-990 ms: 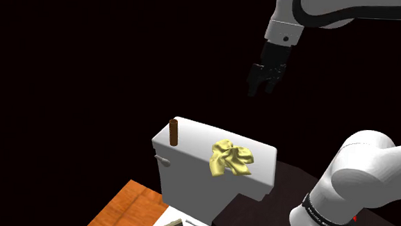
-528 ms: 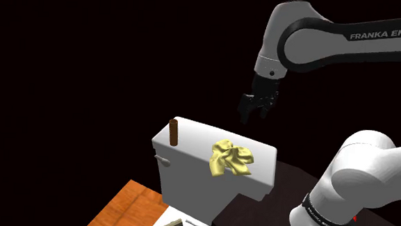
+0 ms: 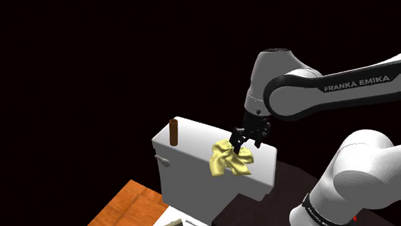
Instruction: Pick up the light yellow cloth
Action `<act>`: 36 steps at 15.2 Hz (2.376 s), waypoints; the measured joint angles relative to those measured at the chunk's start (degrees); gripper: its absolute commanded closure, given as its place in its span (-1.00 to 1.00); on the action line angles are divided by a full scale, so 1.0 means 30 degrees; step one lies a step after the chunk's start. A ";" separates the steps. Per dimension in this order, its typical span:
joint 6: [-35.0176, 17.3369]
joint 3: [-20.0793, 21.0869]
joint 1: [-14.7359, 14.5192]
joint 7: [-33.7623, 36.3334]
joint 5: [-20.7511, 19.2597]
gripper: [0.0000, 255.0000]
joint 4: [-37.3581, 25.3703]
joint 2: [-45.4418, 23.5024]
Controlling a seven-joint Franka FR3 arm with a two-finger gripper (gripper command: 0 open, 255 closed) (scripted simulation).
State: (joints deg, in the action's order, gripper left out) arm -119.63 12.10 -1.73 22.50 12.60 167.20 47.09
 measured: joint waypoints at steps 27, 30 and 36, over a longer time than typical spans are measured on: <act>-0.4922 0.1603 -0.0721 0.1413 0.1607 1.00 0.1980 -0.3297; -0.3730 0.1423 -0.0641 0.1444 0.1382 1.00 0.1669 -0.2413; -0.1413 0.1134 -0.0548 0.1623 0.0993 1.00 0.0764 -0.0979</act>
State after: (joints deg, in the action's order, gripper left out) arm -123.87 15.51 -3.38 27.37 15.58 169.50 44.16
